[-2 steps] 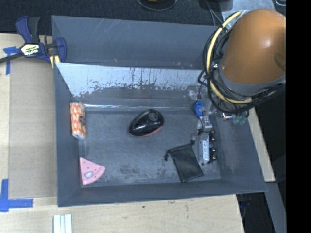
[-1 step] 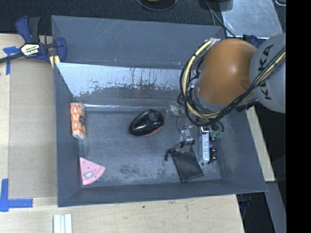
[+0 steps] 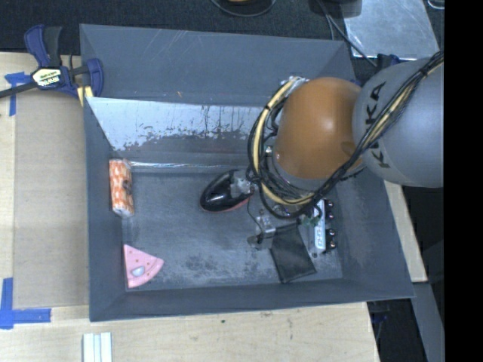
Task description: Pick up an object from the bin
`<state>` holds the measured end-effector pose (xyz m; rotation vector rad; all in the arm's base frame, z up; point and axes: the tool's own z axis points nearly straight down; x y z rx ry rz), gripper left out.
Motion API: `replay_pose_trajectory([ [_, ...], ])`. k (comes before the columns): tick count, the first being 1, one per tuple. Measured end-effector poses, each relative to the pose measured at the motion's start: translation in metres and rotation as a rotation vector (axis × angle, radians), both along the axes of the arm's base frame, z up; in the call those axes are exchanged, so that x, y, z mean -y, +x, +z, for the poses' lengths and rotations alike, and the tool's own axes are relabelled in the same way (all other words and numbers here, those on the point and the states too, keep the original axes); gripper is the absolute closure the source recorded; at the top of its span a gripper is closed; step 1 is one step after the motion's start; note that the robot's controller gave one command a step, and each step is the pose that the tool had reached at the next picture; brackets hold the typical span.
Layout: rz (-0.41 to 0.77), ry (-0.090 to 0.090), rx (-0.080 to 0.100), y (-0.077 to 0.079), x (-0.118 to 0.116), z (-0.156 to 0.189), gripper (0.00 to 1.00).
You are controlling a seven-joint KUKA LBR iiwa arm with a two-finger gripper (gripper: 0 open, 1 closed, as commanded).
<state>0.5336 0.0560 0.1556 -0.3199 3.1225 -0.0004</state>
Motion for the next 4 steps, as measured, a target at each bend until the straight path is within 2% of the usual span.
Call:
replay_pose_trajectory([
  [1,-0.037,0.003,0.01,0.064,-0.022,-0.088,0.0],
  [2,0.055,0.0,0.006,0.064,-0.004,-0.065,0.0],
  [3,0.036,0.002,0.017,0.074,0.03,-0.059,0.0],
  [4,0.113,0.001,0.014,0.08,0.033,-0.078,0.0],
])
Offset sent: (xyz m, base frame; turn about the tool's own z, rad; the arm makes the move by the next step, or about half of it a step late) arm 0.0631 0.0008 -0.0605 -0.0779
